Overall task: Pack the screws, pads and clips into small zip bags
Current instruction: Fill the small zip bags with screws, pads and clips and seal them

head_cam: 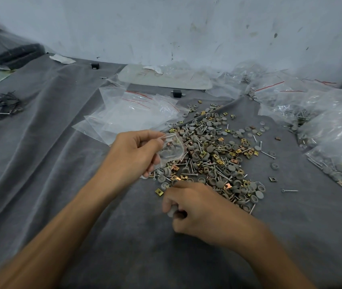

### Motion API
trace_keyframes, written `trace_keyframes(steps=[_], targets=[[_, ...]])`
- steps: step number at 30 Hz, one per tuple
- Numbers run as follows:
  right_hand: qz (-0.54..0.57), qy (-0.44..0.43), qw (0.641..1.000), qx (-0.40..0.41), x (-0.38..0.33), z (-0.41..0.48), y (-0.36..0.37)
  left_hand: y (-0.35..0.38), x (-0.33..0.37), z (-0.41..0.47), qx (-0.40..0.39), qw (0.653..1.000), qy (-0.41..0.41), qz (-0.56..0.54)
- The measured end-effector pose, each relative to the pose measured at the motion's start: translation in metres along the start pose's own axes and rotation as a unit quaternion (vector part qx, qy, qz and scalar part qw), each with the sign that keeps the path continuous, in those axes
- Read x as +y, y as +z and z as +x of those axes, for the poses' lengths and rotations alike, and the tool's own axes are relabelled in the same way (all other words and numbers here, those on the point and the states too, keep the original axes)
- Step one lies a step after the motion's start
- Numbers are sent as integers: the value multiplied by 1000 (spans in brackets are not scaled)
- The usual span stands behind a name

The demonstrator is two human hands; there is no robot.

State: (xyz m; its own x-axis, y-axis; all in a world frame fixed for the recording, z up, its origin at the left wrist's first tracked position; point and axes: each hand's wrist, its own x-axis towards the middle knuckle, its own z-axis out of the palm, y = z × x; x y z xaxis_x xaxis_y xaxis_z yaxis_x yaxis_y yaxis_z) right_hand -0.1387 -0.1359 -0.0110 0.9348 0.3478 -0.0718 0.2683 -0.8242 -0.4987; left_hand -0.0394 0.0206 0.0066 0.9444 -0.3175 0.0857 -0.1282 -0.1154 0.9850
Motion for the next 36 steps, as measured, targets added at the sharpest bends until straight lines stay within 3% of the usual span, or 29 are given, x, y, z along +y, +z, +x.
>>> trace_keyframes(steps=[4,7,12,17,25,30,36], targets=[[26,9,998,65,13,-4,-15,-1,-2,1,3,1000,-1,0],[107,35,985,134,28,-8,-31,-2,-4,1,-5,1000,1,6],[329,28,905,270,33,-10,-44,0,-9,-1,-31,999,19,40],[410,11,853,322,18,6,-27,5,-14,-4,-70,993,38,87],[373,15,854,362,14,15,-14,7,-12,-5,-75,994,30,78],[245,15,888,389,17,15,-11,7,-9,-5,-68,995,28,64],[243,16,887,392,25,7,-22,3,-8,-1,-33,999,11,19]])
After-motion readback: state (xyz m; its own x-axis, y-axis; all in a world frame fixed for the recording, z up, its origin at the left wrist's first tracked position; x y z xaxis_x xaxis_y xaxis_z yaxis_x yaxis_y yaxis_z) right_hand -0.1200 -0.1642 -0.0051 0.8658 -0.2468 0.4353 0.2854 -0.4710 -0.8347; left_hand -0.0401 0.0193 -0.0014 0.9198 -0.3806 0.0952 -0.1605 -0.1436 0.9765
